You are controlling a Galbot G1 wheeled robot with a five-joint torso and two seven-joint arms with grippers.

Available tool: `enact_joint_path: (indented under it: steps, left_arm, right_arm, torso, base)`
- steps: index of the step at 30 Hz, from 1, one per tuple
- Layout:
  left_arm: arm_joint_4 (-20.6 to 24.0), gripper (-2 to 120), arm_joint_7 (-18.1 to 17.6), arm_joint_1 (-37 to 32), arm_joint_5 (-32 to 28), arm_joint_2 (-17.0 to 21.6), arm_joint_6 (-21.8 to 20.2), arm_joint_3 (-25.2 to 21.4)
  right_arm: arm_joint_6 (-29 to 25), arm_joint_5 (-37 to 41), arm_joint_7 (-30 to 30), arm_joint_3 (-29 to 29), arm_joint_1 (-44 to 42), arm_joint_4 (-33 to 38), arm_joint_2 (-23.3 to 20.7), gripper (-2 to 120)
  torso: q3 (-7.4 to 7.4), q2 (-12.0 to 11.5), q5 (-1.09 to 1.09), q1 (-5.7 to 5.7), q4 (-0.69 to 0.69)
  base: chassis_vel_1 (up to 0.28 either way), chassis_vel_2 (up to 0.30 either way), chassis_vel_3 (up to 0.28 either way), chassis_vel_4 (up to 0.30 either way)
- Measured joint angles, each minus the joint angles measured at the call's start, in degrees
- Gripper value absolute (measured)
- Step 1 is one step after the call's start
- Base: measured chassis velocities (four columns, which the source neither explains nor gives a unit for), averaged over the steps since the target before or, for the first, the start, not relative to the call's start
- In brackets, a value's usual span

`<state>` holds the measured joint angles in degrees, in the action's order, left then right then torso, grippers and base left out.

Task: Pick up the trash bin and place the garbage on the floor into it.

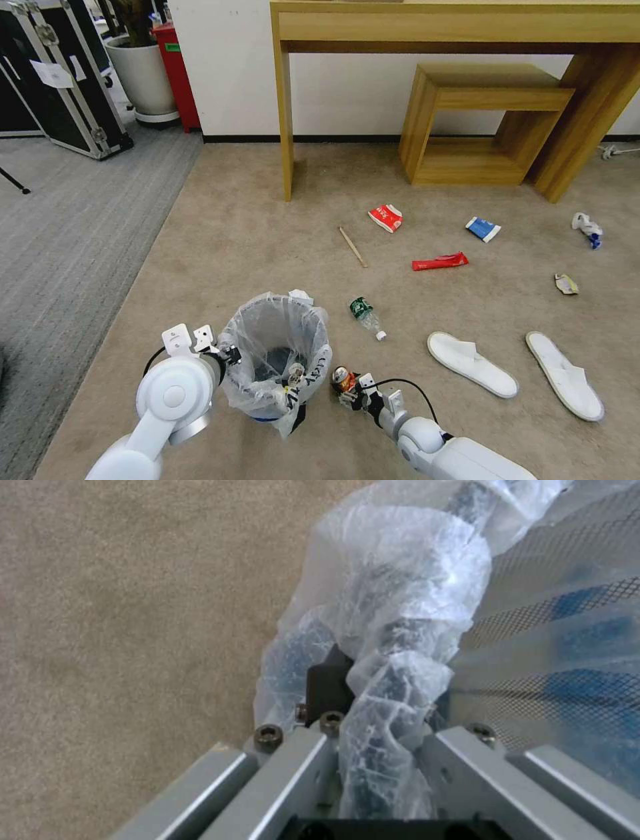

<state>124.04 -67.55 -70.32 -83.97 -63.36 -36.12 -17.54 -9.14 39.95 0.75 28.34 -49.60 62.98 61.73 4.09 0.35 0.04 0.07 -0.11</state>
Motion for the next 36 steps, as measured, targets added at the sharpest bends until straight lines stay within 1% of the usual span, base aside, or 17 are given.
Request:
enact_joint_path:
  steps: [7,9,14,17,18,21,22,23,25,26,28,29,30,32,33,34,36]
  left_arm:
    - [0.01,0,-0.32,0.37,-0.95,0.19,0.02,0.09]
    - [0.03,0,-0.56,0.51,-1.54,0.40,0.02,0.21]
    - [0.06,0,-0.72,0.68,-2.11,0.78,0.04,0.23]
    - [0.26,0,-0.89,1.08,-3.03,1.13,0.12,0.15]
    - [0.26,0,-0.89,1.08,-3.03,1.13,0.12,0.15]
    - [0.52,0,-1.06,1.23,-3.51,1.37,0.21,-0.11]
    - [0.52,0,-1.06,1.23,-3.51,1.37,0.21,-0.11]
    - [0.57,0,-1.11,1.25,-3.67,1.50,0.23,-0.24]
    - [0.68,0,-1.19,1.23,-3.79,1.77,0.27,-0.46]
    - [0.68,0,-1.19,1.23,-3.79,1.77,0.27,-0.46]
    - [0.76,0,-1.21,1.10,-3.82,1.83,0.33,-0.56]
    - [0.77,0,-1.22,1.05,-3.82,1.83,0.34,-0.60]
    - [0.77,0,-1.22,1.05,-3.82,1.83,0.34,-0.60]
    - [0.78,0,-1.26,0.94,-3.79,1.76,0.35,-0.86]
    - [0.78,0,-1.29,0.76,-3.76,1.66,0.37,-1.19]
    - [0.78,0,-1.29,0.76,-3.76,1.66,0.37,-1.19]
    - [0.79,0,-1.29,0.53,-3.71,1.59,0.37,-1.51]
  right_arm:
    - [0.07,0.65,-0.21,-2.58,-0.71,4.96,-2.96,66]
    - [0.47,1.30,-0.73,-4.30,-0.94,8.92,-5.08,66]
    - [0.78,2.16,-1.10,-6.80,-1.18,13.61,-7.53,66]
    - [-0.10,3.43,-0.49,-12.39,0.00,22.72,-12.48,66]
    - [-0.10,3.43,-0.49,-12.39,0.00,22.72,-12.48,66]
    - [-0.70,7.30,-0.41,-14.35,4.68,32.07,-14.78,66]
    - [-0.70,7.30,-0.41,-14.35,4.68,32.07,-14.78,66]
    - [-0.95,8.80,-0.34,-14.37,7.13,35.17,-15.13,66]
    - [-0.96,13.18,0.00,-12.62,11.76,40.60,-15.28,66]
    - [-0.96,13.18,0.00,-12.62,11.76,40.60,-15.28,66]
    - [1.05,16.77,-0.37,-8.66,15.27,44.79,-14.37,66]
    - [1.52,17.37,-1.13,-6.84,15.98,45.78,-14.01,66]
    - [1.52,17.37,-1.13,-6.84,15.98,45.78,-14.01,66]
    - [2.37,17.88,-2.40,-2.27,16.83,47.56,-13.38,66]
    - [2.86,17.88,-3.06,1.19,16.82,48.23,-13.06,66]
    - [2.86,17.88,-3.06,1.19,16.82,48.23,-13.06,66]
    - [3.21,17.84,-3.63,3.78,16.12,48.18,-12.96,66]
  torso:
    - [-0.01,0.00,-0.01,0.00,-0.01]
    - [-0.01,0.00,-0.04,0.00,-0.01]
    - [-0.01,0.00,-0.02,0.00,-0.01]
    - [-0.01,0.00,-0.04,0.00,-0.04]
    - [-0.01,0.00,-0.04,0.00,-0.04]
    - [-0.01,0.00,-0.04,0.01,-0.03]
    - [-0.01,0.00,-0.04,0.01,-0.03]
    - [-0.02,0.01,-0.04,0.00,-0.01]
    - [-0.02,0.02,-0.06,0.00,-0.01]
    - [-0.02,0.02,-0.06,0.00,-0.01]
    - [-0.02,0.02,-0.06,0.00,-0.01]
    - [-0.02,0.02,-0.06,0.00,-0.01]
    - [-0.02,0.02,-0.06,0.00,-0.01]
    - [-0.02,0.02,-0.04,0.00,0.00]
    - [-0.02,0.02,-0.05,0.00,-0.02]
    - [-0.02,0.02,-0.05,0.00,-0.02]
    - [-0.02,0.02,-0.05,0.01,-0.02]
  base:
    - [0.000,0.000,0.000,0.000]
    - [0.000,0.000,0.000,0.000]
    - [0.000,0.000,0.000,0.000]
    - [0.000,0.000,0.000,0.000]
    - [0.000,0.000,0.000,0.000]
    - [0.000,0.000,0.000,0.000]
    - [0.000,0.000,0.000,0.000]
    - [0.000,0.000,0.000,0.000]
    - [0.000,0.000,0.000,0.000]
    - [0.000,0.000,0.000,0.000]
    - [0.000,0.000,0.000,0.000]
    - [0.000,0.000,0.000,0.000]
    - [0.000,0.000,0.000,0.000]
    - [0.000,0.000,0.000,0.000]
    - [0.000,0.000,0.000,0.000]
    - [0.000,0.000,0.000,0.000]
    - [0.000,0.000,0.000,0.000]
